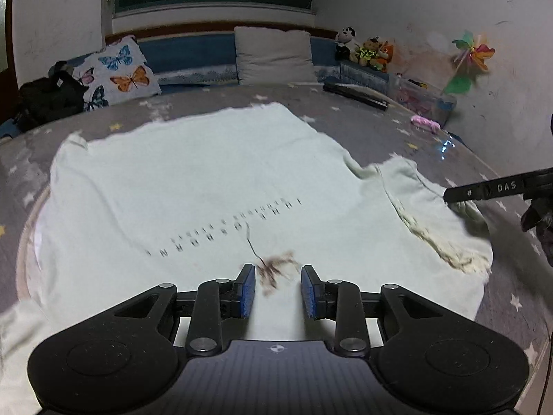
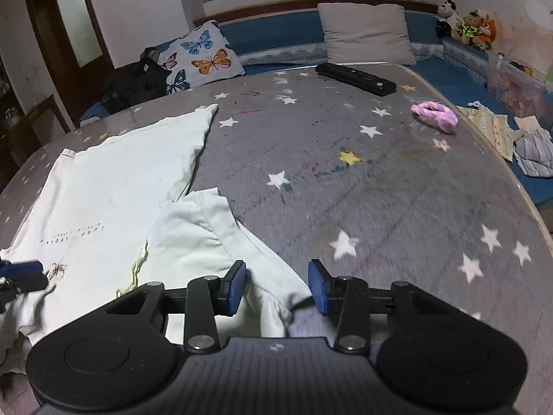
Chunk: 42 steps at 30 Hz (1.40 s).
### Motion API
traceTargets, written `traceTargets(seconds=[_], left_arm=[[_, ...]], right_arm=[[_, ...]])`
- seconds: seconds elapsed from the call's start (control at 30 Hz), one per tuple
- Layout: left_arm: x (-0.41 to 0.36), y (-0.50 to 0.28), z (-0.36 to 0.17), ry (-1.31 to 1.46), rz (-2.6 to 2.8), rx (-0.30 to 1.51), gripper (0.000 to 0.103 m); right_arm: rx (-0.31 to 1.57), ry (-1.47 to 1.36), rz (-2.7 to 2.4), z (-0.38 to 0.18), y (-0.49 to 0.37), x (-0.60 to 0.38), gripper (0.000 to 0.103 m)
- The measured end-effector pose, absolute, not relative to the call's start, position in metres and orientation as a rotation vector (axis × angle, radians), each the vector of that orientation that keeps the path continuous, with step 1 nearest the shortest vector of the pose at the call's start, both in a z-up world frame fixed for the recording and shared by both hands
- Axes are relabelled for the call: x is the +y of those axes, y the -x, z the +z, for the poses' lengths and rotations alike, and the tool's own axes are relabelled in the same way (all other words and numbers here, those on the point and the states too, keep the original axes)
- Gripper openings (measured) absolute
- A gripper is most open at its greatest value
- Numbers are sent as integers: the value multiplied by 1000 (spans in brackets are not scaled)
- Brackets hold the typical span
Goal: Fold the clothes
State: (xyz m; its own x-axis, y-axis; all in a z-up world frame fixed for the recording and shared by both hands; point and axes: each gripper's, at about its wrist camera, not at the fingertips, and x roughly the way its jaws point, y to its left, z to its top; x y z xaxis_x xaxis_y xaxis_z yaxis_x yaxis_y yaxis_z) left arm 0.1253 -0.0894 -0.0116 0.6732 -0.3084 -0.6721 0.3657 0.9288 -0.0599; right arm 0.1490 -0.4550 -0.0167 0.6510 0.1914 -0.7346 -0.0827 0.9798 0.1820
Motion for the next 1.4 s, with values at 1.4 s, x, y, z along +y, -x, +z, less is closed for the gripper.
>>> traceTargets(seconds=[1.4], left_arm=[[-95, -97, -21, -46, -399, 704, 42]], right_arm=[[781, 30, 356, -20, -202, -353, 12]])
